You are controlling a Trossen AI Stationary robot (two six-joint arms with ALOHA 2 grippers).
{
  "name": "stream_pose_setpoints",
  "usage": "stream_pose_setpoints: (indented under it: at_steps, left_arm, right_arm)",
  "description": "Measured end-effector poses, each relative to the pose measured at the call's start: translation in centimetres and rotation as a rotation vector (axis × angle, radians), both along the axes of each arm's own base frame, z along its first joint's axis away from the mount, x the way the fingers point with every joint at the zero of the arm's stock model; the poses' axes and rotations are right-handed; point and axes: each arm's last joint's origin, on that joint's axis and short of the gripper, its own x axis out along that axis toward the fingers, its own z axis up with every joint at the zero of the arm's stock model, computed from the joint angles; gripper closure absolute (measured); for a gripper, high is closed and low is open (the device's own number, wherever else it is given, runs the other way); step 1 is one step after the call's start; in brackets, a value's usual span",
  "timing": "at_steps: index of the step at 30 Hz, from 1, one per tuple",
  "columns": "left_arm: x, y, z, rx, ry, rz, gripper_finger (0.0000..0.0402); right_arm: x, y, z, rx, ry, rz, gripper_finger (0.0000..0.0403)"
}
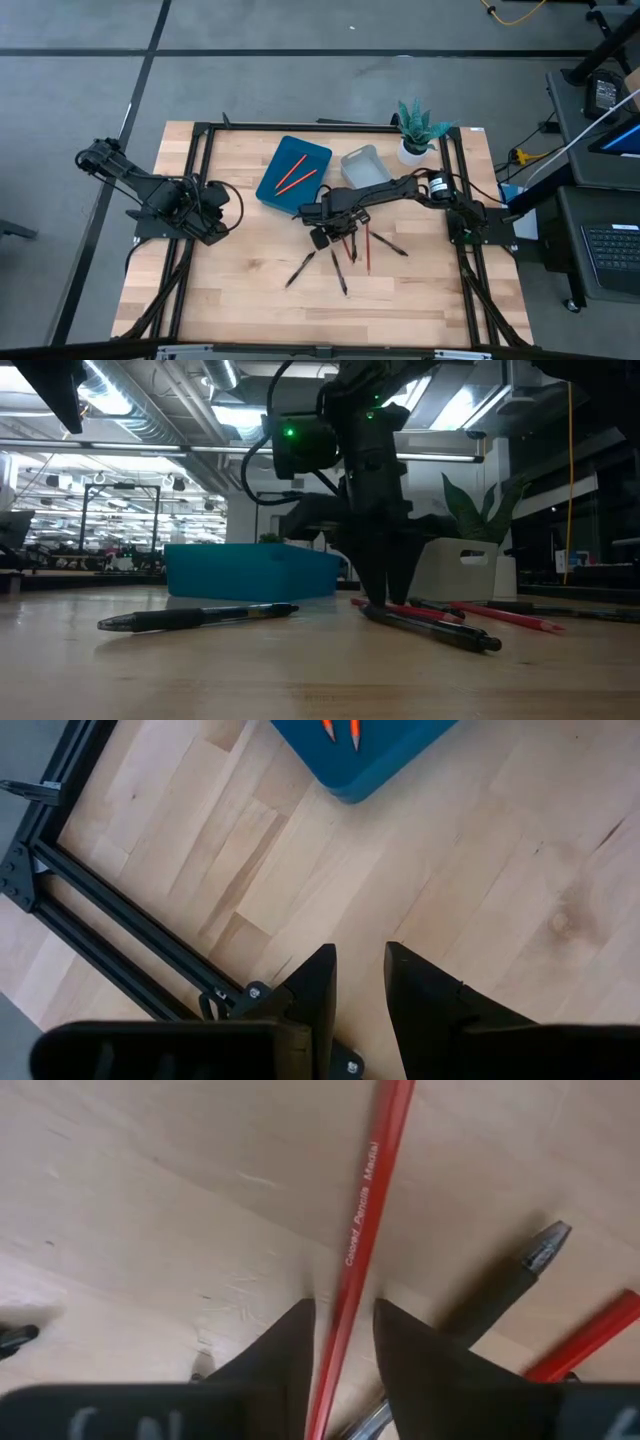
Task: Sort pens & pencils
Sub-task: Put the red pencil into the blue bin
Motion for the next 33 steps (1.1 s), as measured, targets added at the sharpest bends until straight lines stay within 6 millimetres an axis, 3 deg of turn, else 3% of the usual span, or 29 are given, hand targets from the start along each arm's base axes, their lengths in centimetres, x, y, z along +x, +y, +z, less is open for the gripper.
stream_pose_setpoints:
  at_steps: [11,33]
  left_arm:
    - [0.00,0.00,0.00,0.002,0.003,-0.009,0.0321]
    - [0.01,0.01,0.01,0.010,0.004,-0.018,0.0321]
  right_arm:
    - [0.15,-0.05,-0.03,0.017,-0.014,0.002,0.0391]
    - [0.69,-0.36,0.47,0.015,-0.043,0.000,0.0401]
